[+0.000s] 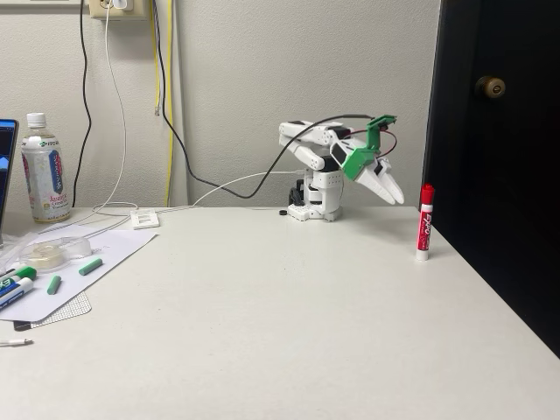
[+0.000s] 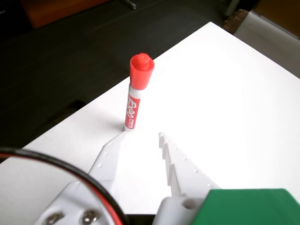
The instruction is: Pick up the red marker.
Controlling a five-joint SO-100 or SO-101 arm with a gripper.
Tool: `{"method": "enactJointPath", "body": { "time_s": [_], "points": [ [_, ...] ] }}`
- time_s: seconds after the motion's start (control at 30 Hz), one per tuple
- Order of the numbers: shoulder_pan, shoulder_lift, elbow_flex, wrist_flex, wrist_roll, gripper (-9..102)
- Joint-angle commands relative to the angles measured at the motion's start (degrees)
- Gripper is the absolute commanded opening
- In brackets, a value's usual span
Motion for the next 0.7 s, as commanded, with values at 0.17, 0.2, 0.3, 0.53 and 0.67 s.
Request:
{"method": "enactJointPath", "body": {
  "time_s": [0.17,0.2,0.3,0.53,0.67],
  "points": [
    [0.26,-6.94,-4.22,-5.89,-0.35,18],
    [0.26,-7.65,-4.22,-6.94,-0.35,20],
    [0.26,-9.84,-4.22,-10.20,-0.09,23],
    [0.00,-14.41,-4.22,-16.44,-0.09,24],
    [-0.09,-16.79,-3.60,-19.86,-0.53,25]
  ]
}}
